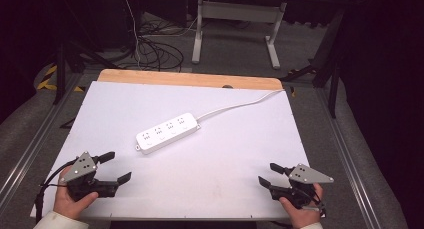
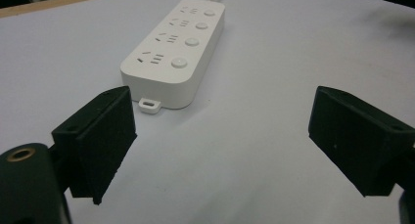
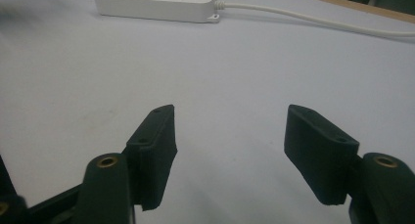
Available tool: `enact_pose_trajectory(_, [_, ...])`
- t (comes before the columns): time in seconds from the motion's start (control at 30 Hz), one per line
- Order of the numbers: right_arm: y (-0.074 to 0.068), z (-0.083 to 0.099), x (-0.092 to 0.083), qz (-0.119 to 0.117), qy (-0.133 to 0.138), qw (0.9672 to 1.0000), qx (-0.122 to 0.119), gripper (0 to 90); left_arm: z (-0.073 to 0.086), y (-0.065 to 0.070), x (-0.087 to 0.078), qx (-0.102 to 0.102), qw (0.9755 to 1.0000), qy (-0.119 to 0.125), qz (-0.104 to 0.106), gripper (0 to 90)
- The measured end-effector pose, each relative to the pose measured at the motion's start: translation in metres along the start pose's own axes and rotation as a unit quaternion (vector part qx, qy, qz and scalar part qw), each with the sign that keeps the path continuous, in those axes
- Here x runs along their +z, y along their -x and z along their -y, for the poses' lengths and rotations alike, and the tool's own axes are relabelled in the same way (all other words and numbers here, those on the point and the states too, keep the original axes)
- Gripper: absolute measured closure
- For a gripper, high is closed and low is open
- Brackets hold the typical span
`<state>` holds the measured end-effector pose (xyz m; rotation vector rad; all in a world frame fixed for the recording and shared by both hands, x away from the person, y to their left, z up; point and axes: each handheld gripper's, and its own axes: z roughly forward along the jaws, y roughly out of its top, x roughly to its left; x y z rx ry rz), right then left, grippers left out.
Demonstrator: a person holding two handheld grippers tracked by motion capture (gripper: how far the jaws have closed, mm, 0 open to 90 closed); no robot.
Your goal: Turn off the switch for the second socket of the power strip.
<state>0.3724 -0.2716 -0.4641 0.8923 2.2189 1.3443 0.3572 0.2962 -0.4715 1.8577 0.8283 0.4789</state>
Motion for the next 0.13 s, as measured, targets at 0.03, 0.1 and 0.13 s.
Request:
enact_pose_trajectory(0.03, [0.0003, 0.0001, -0.0002, 0.0, 0.0, 1.0, 0.0, 37.0, -0.0001, 0.0002, 0.0003, -0.003, 1.0, 0.001, 0.0, 9.0])
enact_pose_trajectory(0.1, [0.0003, 0.0001, -0.0003, 0.0, 0.0, 1.0, 0.001, 37.0, -0.0004, -0.0007, 0.0007, -0.01, 0.9999, -0.001, 0.003, 8.1])
enact_pose_trajectory(0.13, [0.0004, 0.0, 0.0, -0.001, 0.0, 1.0, 0.0, 37.0, -0.0003, -0.0011, 0.001, -0.017, 0.9998, -0.003, 0.005, 7.5])
